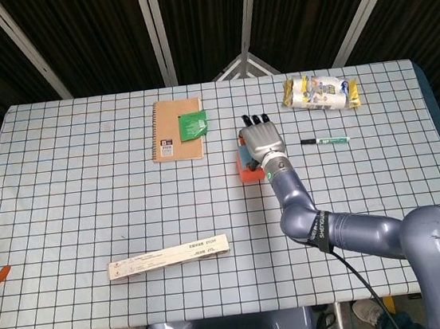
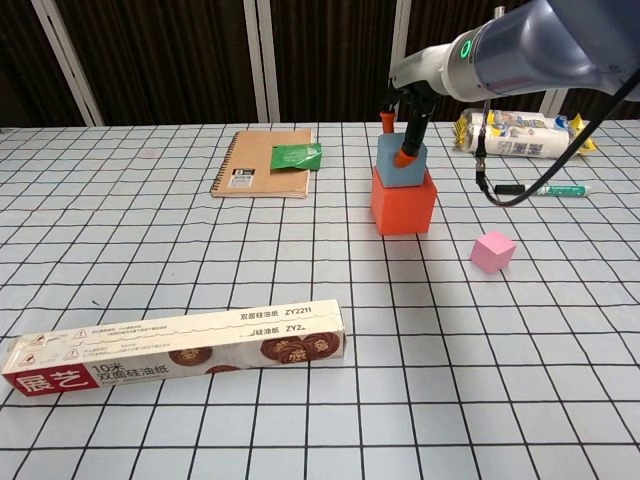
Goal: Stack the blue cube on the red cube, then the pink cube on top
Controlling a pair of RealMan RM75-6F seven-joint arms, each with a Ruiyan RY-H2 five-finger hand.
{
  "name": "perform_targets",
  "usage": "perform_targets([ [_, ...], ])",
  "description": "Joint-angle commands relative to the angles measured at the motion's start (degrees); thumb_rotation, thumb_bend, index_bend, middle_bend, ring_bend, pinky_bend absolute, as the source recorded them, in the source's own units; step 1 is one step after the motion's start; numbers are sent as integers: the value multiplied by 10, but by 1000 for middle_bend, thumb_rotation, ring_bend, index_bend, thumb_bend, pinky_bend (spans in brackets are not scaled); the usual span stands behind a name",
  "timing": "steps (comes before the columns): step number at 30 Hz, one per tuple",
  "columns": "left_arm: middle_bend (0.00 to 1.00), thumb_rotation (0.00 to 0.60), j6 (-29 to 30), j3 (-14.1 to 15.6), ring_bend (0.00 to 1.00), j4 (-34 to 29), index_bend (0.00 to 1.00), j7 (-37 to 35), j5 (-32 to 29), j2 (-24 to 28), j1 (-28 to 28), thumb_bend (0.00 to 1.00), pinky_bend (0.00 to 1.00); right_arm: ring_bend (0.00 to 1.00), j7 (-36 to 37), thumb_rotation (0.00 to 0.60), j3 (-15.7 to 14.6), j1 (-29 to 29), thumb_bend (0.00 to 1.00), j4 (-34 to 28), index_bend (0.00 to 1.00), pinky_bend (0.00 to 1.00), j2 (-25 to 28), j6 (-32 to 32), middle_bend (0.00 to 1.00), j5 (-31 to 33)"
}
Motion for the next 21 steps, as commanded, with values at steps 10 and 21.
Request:
perform_targets([
  [10, 0, 600, -1, 0, 0, 0, 32, 2, 0, 0, -1, 114, 0, 51, -2, 600, -2, 0, 351, 0, 331, 0, 2, -2, 2, 1],
  [21, 0, 600, -1, 0, 0, -1, 32, 2, -1, 0, 0, 114, 0, 46, -7, 600, -4, 3, 346, -9, 325, 0, 5, 4, 2, 3],
])
